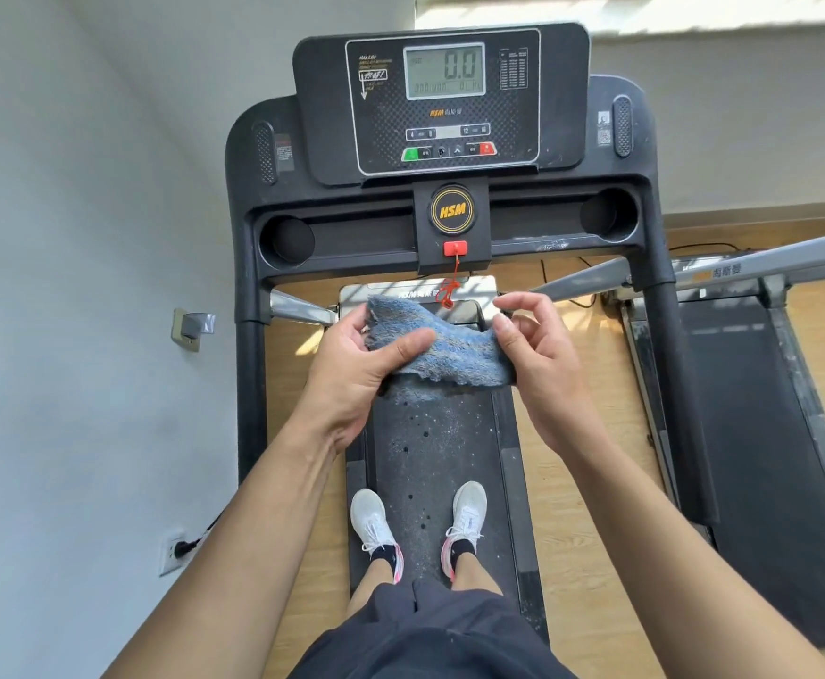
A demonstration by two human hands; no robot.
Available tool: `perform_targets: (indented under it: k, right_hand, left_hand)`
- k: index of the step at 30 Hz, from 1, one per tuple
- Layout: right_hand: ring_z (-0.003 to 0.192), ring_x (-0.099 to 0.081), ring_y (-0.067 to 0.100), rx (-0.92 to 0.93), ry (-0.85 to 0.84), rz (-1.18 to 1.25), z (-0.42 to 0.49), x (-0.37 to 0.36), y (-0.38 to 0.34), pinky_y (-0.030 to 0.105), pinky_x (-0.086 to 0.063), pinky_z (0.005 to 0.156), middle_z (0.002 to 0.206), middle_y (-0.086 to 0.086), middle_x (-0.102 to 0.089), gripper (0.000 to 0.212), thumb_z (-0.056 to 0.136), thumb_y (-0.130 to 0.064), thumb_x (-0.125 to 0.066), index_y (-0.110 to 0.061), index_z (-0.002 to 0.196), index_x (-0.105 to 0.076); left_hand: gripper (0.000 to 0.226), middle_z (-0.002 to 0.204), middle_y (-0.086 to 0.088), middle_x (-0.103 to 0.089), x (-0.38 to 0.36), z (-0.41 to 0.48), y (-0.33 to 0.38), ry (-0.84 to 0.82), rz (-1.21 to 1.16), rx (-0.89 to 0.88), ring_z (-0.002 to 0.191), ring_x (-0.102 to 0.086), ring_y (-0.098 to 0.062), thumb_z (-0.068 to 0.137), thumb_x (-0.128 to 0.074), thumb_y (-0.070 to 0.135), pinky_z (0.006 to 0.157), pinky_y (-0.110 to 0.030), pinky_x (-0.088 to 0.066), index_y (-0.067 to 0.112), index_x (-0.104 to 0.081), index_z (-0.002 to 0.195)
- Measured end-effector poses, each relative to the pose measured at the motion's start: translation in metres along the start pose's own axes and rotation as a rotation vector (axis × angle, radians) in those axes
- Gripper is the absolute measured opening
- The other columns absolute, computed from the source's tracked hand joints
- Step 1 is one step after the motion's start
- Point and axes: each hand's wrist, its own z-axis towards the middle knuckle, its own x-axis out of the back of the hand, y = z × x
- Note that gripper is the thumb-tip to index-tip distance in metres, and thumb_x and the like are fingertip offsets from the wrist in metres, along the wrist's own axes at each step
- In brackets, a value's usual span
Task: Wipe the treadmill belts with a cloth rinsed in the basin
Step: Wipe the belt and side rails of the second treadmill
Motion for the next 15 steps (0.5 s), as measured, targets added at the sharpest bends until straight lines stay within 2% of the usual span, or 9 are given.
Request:
perform_targets:
  k: [2, 5, 6, 8, 10, 12, 15]
  right_hand:
    - [0.076, -0.051, 0.025, 0.107, 0.060, -0.232, 0.000, 0.005, 0.003, 0.047, -0.044, 0.071, 0.083, 0.007, -0.055, 0.010, 0.104, -0.027, -0.059, -0.025, 0.114, -0.059]
    - [0.077, -0.057, 0.019, 0.283, 0.134, -0.452, -0.001, 0.014, 0.004, 0.039, -0.050, 0.071, 0.083, -0.003, -0.054, 0.010, 0.106, -0.018, -0.058, -0.021, 0.115, -0.057]
    - [0.079, -0.057, 0.013, 0.331, 0.143, -0.529, -0.001, 0.016, 0.006, 0.036, -0.049, 0.071, 0.086, -0.007, -0.053, 0.009, 0.106, -0.015, -0.058, -0.019, 0.115, -0.057]
    - [0.084, -0.055, 0.001, 0.371, 0.149, -0.661, 0.003, 0.019, 0.016, 0.034, -0.047, 0.073, 0.092, -0.011, -0.052, 0.008, 0.104, -0.013, -0.060, -0.017, 0.111, -0.059]
    - [0.085, -0.057, 0.008, 0.326, 0.163, -0.669, 0.008, 0.019, 0.023, 0.042, -0.051, 0.075, 0.092, -0.008, -0.055, 0.009, 0.102, -0.016, -0.064, -0.019, 0.109, -0.061]
    - [0.082, -0.061, 0.020, 0.267, 0.179, -0.586, 0.010, 0.017, 0.020, 0.050, -0.054, 0.073, 0.091, -0.002, -0.058, 0.013, 0.100, -0.019, -0.067, -0.023, 0.111, -0.061]
    - [0.083, -0.061, 0.018, 0.348, 0.155, -0.549, 0.007, 0.002, 0.001, 0.042, -0.056, 0.073, 0.095, -0.001, -0.060, 0.020, 0.097, -0.010, -0.071, -0.017, 0.114, -0.063]
  left_hand:
    - [0.068, 0.126, -0.019, -0.073, 0.005, 0.000, -0.003, -0.099, 0.029, 0.010, 0.118, -0.070, -0.036, 0.070, -0.089, 0.004, 0.101, -0.050, -0.058, 0.006, -0.060, 0.131]
    - [0.090, 0.135, -0.018, -0.069, 0.020, 0.005, -0.007, -0.169, 0.086, 0.043, 0.129, -0.064, -0.035, 0.063, -0.099, 0.008, 0.109, -0.053, -0.052, 0.008, -0.054, 0.141]
    - [0.090, 0.134, -0.016, -0.070, 0.021, 0.006, -0.008, -0.166, 0.128, 0.039, 0.128, -0.065, -0.033, 0.063, -0.100, 0.009, 0.110, -0.053, -0.052, 0.009, -0.055, 0.141]
    - [0.071, 0.123, -0.012, -0.076, 0.015, 0.004, -0.011, -0.122, 0.241, 0.012, 0.118, -0.072, -0.027, 0.069, -0.094, 0.002, 0.105, -0.051, -0.056, 0.019, -0.062, 0.129]
    - [0.063, 0.115, -0.005, -0.078, 0.006, 0.004, -0.016, -0.026, 0.351, -0.011, 0.109, -0.075, -0.015, 0.074, -0.089, -0.004, 0.102, -0.044, -0.058, 0.028, -0.060, 0.121]
    - [0.072, 0.120, 0.001, -0.073, 0.002, 0.005, -0.022, 0.065, 0.435, -0.034, 0.108, -0.073, -0.004, 0.076, -0.090, 0.001, 0.100, -0.035, -0.059, 0.033, -0.055, 0.130]
    - [0.067, 0.130, -0.001, -0.071, -0.003, 0.007, -0.028, 0.071, 0.487, -0.073, 0.118, -0.070, -0.016, 0.079, -0.085, 0.013, 0.103, -0.042, -0.058, 0.027, -0.058, 0.139]
